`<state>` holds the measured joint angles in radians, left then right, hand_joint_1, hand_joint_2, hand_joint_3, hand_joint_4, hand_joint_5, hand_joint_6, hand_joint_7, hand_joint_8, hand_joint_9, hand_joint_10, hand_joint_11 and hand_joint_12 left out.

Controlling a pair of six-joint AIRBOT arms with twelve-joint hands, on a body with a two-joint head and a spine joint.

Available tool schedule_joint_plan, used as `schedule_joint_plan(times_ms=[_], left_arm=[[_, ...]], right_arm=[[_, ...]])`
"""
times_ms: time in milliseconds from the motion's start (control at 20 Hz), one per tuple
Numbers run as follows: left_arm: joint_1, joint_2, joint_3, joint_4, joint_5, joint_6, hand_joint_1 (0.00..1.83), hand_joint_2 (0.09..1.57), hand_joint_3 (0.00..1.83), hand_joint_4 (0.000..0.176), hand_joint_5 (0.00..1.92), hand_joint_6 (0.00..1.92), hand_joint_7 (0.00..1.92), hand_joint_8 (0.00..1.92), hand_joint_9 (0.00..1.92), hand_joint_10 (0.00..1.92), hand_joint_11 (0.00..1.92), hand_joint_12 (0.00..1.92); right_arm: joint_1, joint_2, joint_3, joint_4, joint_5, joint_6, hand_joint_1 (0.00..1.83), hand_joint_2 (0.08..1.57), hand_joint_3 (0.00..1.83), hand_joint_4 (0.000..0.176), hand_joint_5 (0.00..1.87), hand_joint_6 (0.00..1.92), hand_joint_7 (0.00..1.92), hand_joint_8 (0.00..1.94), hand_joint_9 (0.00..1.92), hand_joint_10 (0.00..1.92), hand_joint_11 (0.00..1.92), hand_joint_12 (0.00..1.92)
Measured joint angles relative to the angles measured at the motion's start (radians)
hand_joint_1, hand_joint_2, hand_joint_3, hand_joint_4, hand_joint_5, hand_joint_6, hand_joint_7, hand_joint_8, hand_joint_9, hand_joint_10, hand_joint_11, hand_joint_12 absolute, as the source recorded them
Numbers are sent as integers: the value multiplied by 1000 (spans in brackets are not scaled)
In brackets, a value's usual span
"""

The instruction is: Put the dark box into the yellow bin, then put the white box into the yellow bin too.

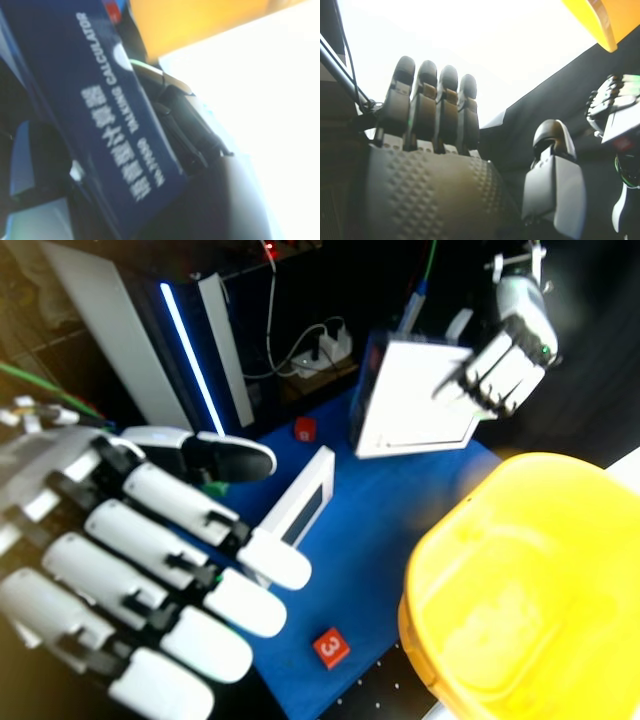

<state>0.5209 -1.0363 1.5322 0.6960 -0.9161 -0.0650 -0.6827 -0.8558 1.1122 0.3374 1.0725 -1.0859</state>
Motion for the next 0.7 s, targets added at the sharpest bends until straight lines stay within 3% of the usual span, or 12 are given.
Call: schedule_joint_plan(times_ms=[100,150,200,300,400,450,550,600,650,700], left_arm=[[-25,0,0,-27,-13,15,1266,1077,1,0,1139,535,1025,1113,999,830,883,1181],[-34,0,0,-45,-22,20,1352,1114,15,0,915,838,906,1160,981,1118,904,1085],[-42,0,0,-55,-32,24,1367,1134,6,0,836,969,873,1178,975,1177,932,1032],[-60,0,2,-62,-40,39,1376,1111,1,0,870,918,917,1085,1064,1120,998,957],[-84,-3,13,-66,-43,47,1366,1135,0,0,799,1039,860,1162,1050,1149,976,1008],[-98,-5,20,-77,-47,49,1450,1136,10,0,725,1149,757,1209,944,1161,1029,1260],[-117,-9,31,-105,-51,54,1466,1147,0,0,723,1228,714,1188,896,1181,1046,1319],[-129,-12,40,-105,-51,61,1478,1151,2,0,777,1314,790,1272,786,1113,904,1393],[-140,-16,48,-106,-43,66,1689,1090,16,0,580,680,607,668,714,1223,863,1478],[-147,-21,54,-106,-37,66,1731,1094,0,0,606,363,675,318,725,1202,839,1522]], right_arm=[[0,-5,0,0,-1,0,259,1081,0,0,507,0,494,0,411,0,187,420],[0,-8,3,-1,-1,0,263,1063,6,0,505,1,483,0,400,0,141,494],[0,-9,3,-1,-1,0,262,1057,5,0,500,0,481,0,396,0,128,510],[0,-10,4,-1,-1,0,267,1043,0,0,511,4,489,3,411,6,123,514],[0,-11,5,0,-1,0,247,1044,0,0,512,3,496,4,423,9,127,513],[0,-14,10,-1,-1,0,230,1041,0,0,512,2,495,3,422,7,122,508],[0,-16,10,2,-1,0,231,1035,0,0,516,3,497,3,416,3,116,508],[0,-19,10,1,-2,0,214,1036,0,0,514,2,496,2,416,3,121,515],[0,-19,10,2,-1,0,207,1052,5,0,516,2,499,2,418,3,115,518],[0,-21,10,2,-1,0,205,1055,5,0,516,2,497,1,412,0,101,519]])
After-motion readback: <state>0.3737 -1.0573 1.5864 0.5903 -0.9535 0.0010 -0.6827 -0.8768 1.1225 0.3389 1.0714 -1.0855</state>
